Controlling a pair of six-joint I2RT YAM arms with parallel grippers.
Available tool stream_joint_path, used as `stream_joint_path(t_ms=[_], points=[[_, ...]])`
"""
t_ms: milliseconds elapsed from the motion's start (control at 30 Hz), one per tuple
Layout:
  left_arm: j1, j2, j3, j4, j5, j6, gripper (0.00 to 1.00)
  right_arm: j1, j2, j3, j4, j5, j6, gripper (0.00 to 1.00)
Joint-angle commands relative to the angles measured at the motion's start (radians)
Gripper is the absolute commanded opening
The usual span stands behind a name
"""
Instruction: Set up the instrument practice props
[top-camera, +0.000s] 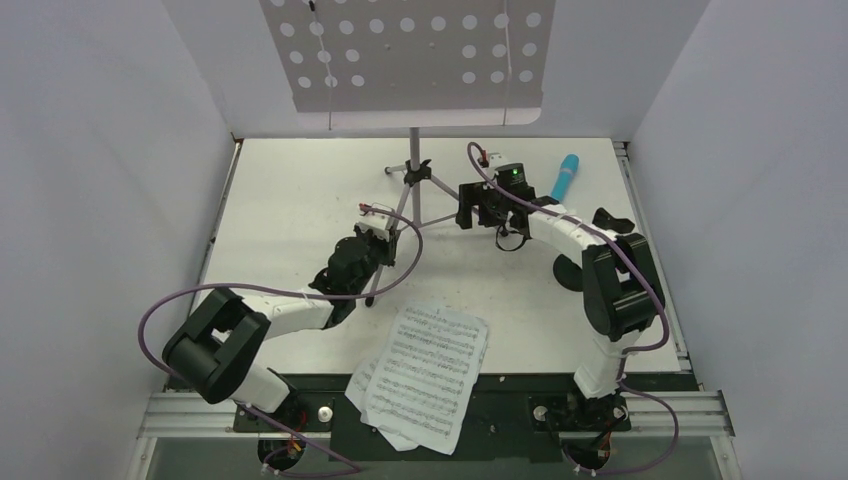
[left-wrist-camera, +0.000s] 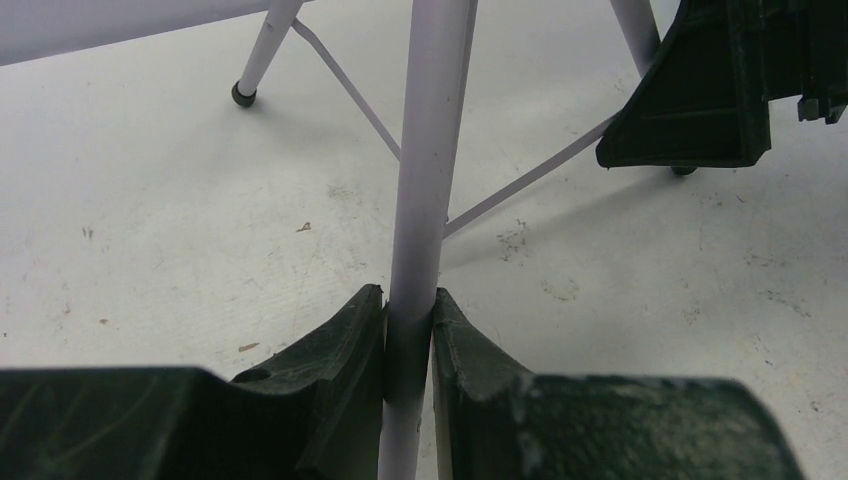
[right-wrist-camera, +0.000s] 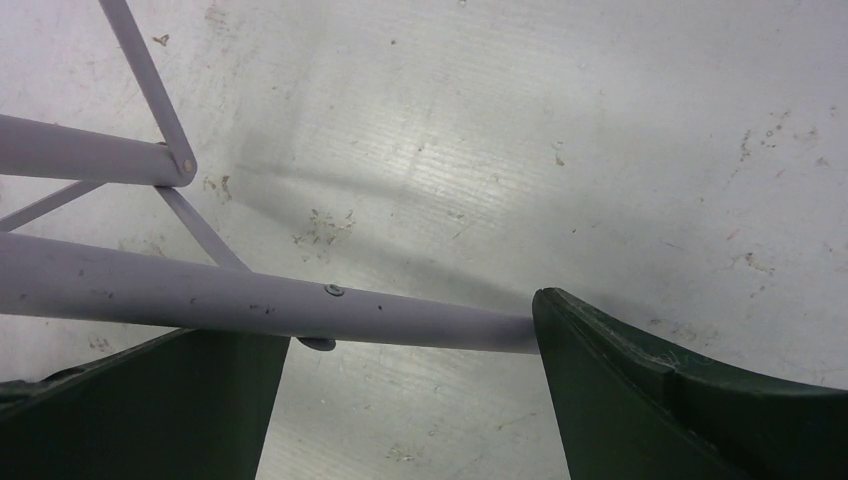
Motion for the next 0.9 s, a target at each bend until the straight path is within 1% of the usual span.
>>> stream_joint_path(t_ms=[0,133,267,400,433,500,700,767,800,867], points=[[-0.009,0.027,0.044,0.034,-0.009,-0.059,0.0,-0.036,0.04,0.078,0.022,0.127,0.01,0.91],[-0.008,0.041,0.063,0.016,-0.007,-0.046,0.0,-0.035,0.07,0.111,-0.003,0.141,0.01,0.92],[-0.007,0.042,0.069,0.014,-0.004,-0.04,0.0,-0.036,0.059,0.098,0.01,0.191,0.014,0.92],[-0.007,0.033,0.072,0.021,0.019,-0.031,0.0,-0.036,0.049,0.097,0.0,0.181,0.009,0.94],[-0.007,0.031,0.073,0.025,0.024,-0.029,0.01,-0.035,0.04,0.091,0.001,0.178,0.008,0.94],[-0.007,0.02,0.075,0.033,0.037,-0.023,0.11,-0.035,0.014,0.075,0.008,0.174,0.008,0.95],[-0.007,-0.036,0.068,0.066,0.055,-0.01,0.62,-0.033,-0.126,-0.007,0.032,0.169,0.002,0.99],[-0.006,-0.062,0.058,0.087,0.049,-0.005,0.72,-0.033,-0.19,-0.061,0.053,0.173,0.001,1.0],[-0.006,-0.077,0.05,0.098,0.046,-0.002,0.77,-0.033,-0.221,-0.089,0.061,0.18,0.001,0.96],[-0.006,-0.108,0.031,0.117,0.039,0.001,0.84,-0.035,-0.288,-0.144,0.075,0.187,0.005,0.94]])
